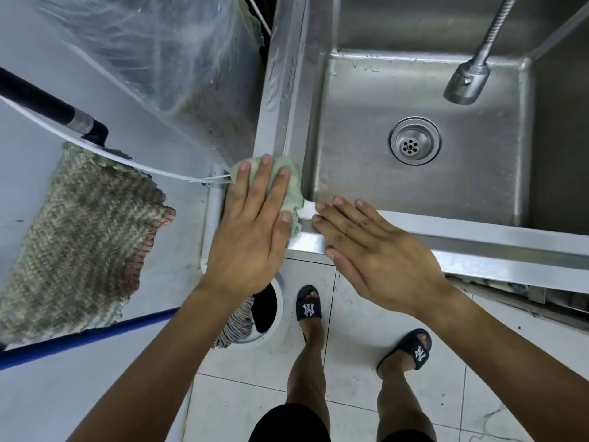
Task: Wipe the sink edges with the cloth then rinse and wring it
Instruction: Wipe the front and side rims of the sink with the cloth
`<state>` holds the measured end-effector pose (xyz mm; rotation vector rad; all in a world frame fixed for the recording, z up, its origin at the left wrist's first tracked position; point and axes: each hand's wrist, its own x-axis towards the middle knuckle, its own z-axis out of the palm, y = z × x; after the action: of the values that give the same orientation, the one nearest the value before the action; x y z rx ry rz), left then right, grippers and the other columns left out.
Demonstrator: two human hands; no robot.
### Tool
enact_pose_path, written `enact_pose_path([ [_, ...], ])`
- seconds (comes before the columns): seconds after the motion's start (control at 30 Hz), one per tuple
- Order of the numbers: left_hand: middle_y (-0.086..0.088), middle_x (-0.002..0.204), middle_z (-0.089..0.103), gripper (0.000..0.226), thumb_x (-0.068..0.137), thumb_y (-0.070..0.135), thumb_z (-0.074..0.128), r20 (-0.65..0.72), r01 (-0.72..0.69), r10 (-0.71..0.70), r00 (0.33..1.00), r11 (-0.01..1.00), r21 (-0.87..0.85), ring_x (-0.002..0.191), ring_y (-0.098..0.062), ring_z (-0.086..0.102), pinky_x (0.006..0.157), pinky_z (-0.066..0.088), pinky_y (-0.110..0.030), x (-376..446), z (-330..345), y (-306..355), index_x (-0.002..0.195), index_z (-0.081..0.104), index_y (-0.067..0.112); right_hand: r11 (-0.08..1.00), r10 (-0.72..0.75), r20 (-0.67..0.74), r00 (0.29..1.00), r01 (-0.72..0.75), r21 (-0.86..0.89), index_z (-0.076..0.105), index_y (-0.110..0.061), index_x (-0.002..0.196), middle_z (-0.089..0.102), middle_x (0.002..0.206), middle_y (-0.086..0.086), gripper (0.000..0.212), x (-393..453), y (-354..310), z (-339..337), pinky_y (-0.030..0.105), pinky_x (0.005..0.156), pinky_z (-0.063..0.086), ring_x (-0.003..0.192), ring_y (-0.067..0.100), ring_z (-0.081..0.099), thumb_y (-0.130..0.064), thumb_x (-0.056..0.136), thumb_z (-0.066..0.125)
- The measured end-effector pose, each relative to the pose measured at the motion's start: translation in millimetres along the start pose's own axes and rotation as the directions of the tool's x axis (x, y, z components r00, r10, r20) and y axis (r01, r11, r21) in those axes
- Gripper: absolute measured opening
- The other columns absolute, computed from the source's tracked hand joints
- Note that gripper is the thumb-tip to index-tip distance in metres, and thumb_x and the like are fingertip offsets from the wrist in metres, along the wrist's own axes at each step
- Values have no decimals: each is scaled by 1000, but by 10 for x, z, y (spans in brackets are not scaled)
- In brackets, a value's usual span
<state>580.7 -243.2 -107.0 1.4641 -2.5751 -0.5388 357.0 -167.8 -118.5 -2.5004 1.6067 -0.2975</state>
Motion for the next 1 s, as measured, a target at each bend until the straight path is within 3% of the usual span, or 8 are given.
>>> enact_pose_path([
  [0.23, -6, 173, 3, 56, 110, 34, 25, -1, -34, 34, 999, 999, 18, 158, -32, -8, 128, 14, -48, 974, -73, -177, 163, 19, 16, 999, 30, -3, 1000, -30, -30, 40, -12, 156, 32, 165, 6, 50, 14, -22, 31, 45, 124, 30, 153, 24, 31, -35, 113, 30],
  [0.5, -2, 173, 1, 57, 110, 29, 30, 9, -39, 40, 999, 996, -86, 159, -26, -10, 123, 23, -58, 10, -10, -61, 163, 18, 15, 999, 36, 16, 999, -36, -19, 37, -11, 158, 30, 166, 6, 51, -3, -40, 9, 46, 124, 31, 154, 23, 29, -36, 112, 33],
  [0.67, -7, 173, 4, 58, 109, 33, 26, 13, -98, 98, 995, 995, 0, 158, -33, -8, 125, 20, -55, 600, -56, -178, 163, 19, 12, 998, 55, 39, 998, -54, -26, 35, -12, 159, 28, 167, 5, 52, 19, -48, -20, 45, 125, 29, 155, 22, 27, -37, 113, 30],
  [0.83, -14, 171, 8, 62, 106, 35, 21, 11, -126, 125, 992, 991, 35, 157, -42, -4, 129, 2, -48, 1285, -137, -251, 161, 22, 7, 997, 70, 50, 996, -68, -34, 36, -13, 159, 29, 167, 4, 52, 26, -67, -36, 44, 125, 28, 155, 21, 27, -35, 112, 34],
  [1.0, -12, 172, 7, 59, 108, 33, 25, -10, -124, 125, 992, 992, 38, 157, -39, -4, 128, 7, -50, 945, -95, -202, 162, 22, 8, 995, 91, 101, 991, -93, 20, 32, -14, 160, 24, 169, 3, 53, 60, -64, -87, 43, 126, 25, 157, 18, 19, -36, 111, 32],
])
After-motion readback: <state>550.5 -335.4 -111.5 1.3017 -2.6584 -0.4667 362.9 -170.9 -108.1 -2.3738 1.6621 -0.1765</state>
